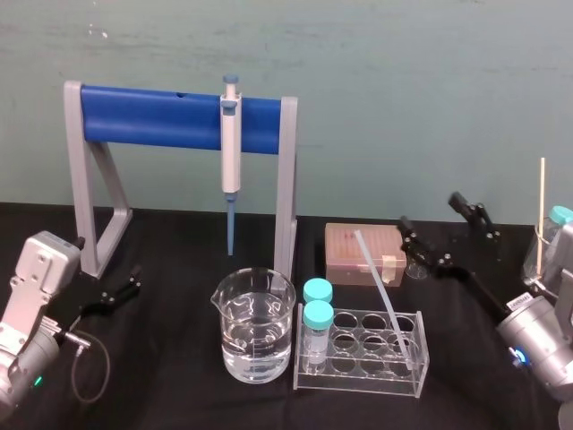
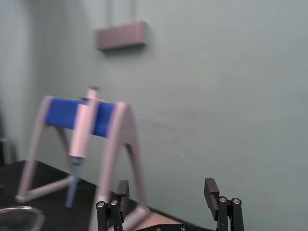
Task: Pick up the stirring rod with one hand, then place it down.
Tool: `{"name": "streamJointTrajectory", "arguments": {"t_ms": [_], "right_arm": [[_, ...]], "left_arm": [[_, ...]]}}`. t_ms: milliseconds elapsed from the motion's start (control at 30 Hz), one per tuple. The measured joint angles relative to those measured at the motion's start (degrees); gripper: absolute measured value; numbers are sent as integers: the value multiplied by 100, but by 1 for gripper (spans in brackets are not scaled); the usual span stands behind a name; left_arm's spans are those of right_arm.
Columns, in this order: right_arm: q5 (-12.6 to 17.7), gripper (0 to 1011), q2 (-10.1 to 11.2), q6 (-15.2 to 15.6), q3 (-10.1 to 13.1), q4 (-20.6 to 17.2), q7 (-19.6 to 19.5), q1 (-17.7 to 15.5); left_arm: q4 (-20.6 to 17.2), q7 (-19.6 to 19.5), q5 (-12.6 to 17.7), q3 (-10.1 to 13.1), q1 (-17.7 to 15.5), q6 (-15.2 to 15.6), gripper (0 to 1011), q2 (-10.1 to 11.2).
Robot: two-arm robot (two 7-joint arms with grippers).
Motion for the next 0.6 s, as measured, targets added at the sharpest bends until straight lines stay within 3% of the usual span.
{"name": "streamJointTrajectory", "arguments": {"t_ms": [67, 100, 133, 200, 367, 600], "right_arm": [[-14, 1003, -40, 202, 61, -26, -159, -26], [-14, 1003, -78, 456, 117, -47, -305, -48], [-14, 1003, -78, 456, 117, -47, -305, -48], [-18, 1003, -142, 964, 203, -50, -556, -65], [-102, 1003, -211, 1495, 275, -25, -773, -56], [-175, 1003, -225, 1592, 269, 61, -690, -6]], "left_arm": [[0, 0, 0, 0, 0, 0, 1000, 0], [0, 0, 0, 0, 0, 0, 1000, 0], [0, 0, 0, 0, 0, 0, 1000, 0], [0, 0, 0, 0, 0, 0, 1001, 0], [0, 0, 0, 0, 0, 0, 1000, 0], [0, 0, 0, 0, 0, 0, 1000, 0]]}}
